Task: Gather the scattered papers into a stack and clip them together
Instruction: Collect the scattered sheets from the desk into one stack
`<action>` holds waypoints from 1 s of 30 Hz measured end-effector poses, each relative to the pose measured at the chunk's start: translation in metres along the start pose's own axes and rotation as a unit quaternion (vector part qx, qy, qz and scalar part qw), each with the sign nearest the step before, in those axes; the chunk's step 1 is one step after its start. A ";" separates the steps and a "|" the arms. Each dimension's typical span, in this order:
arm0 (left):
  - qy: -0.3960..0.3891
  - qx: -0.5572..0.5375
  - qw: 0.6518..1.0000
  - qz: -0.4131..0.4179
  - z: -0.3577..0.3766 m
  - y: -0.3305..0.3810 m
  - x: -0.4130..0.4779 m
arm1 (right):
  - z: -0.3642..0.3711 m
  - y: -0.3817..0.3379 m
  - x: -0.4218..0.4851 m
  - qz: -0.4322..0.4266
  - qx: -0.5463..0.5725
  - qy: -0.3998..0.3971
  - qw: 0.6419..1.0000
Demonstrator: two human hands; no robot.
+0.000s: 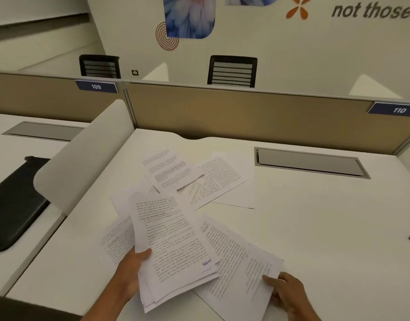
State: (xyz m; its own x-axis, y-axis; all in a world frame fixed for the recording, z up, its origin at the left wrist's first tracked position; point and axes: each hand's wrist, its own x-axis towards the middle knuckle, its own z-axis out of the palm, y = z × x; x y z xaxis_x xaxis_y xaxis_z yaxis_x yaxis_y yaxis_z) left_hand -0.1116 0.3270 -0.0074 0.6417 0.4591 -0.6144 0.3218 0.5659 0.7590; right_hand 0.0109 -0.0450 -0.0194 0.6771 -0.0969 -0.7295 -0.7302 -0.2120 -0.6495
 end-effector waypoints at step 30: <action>-0.128 0.096 0.986 0.051 0.037 0.052 0.016 | -0.104 -0.208 -0.053 -0.417 -0.182 -0.028 0.890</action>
State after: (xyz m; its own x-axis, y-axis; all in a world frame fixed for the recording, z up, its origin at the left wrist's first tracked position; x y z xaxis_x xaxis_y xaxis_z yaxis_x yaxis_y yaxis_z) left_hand -0.0585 0.3390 0.0302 0.8241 0.3048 -0.4774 0.3575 0.3739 0.8558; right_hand 0.1364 -0.0973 0.1764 0.9565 0.2887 -0.0425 0.1092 -0.4890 -0.8654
